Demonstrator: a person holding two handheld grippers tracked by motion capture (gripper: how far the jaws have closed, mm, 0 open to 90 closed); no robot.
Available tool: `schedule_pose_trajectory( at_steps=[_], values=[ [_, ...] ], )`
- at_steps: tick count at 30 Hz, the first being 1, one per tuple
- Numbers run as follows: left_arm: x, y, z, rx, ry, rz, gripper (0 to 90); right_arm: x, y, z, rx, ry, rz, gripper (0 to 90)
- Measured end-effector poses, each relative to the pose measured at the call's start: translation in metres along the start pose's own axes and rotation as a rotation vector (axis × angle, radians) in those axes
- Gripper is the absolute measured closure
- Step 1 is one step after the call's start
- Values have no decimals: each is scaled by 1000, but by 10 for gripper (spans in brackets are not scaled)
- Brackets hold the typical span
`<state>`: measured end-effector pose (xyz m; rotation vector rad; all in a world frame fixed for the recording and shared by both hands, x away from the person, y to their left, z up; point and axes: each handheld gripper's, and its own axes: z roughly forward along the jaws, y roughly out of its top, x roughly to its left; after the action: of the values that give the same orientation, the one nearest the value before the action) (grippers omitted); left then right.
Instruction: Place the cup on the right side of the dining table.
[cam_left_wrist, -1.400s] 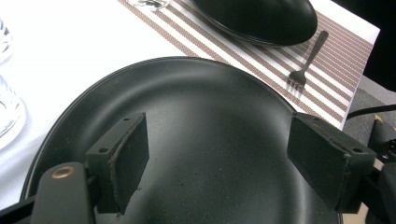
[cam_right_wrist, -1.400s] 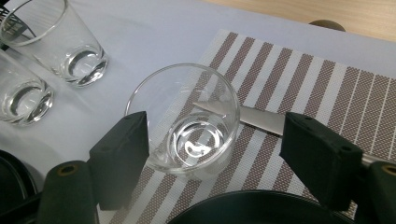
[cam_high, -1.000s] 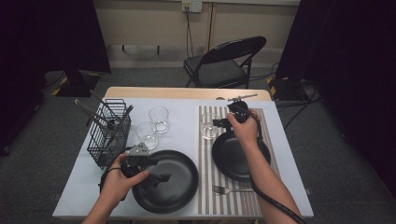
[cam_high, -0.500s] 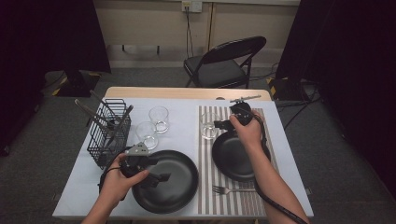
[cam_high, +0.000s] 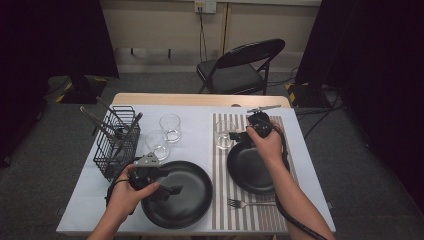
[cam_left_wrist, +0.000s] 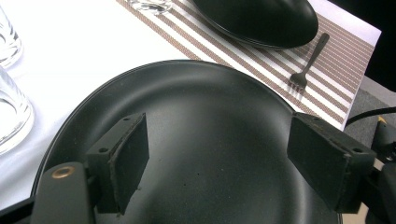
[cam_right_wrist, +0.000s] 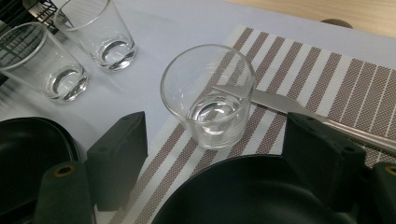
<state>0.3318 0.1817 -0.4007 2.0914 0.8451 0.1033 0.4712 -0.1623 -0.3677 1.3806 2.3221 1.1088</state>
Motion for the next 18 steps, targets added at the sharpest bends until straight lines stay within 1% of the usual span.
schedule_pose_trajectory(
  at_steps=[4,8,10,14,18],
  values=[
    [0,0,0,6,1,1,205,2,-1,-3,3,10,-5,217],
    [0,-1,1,5,1,0,205,4,-3,-4,-8,18,-20,216],
    [0,-1,2,5,-2,-1,205,4,-4,-4,-8,27,-20,215],
    [0,-1,2,4,-3,1,205,6,-8,-5,-6,25,-32,213],
    [0,-1,2,4,-5,-4,205,7,-12,-4,-8,40,-25,212]
  ],
)
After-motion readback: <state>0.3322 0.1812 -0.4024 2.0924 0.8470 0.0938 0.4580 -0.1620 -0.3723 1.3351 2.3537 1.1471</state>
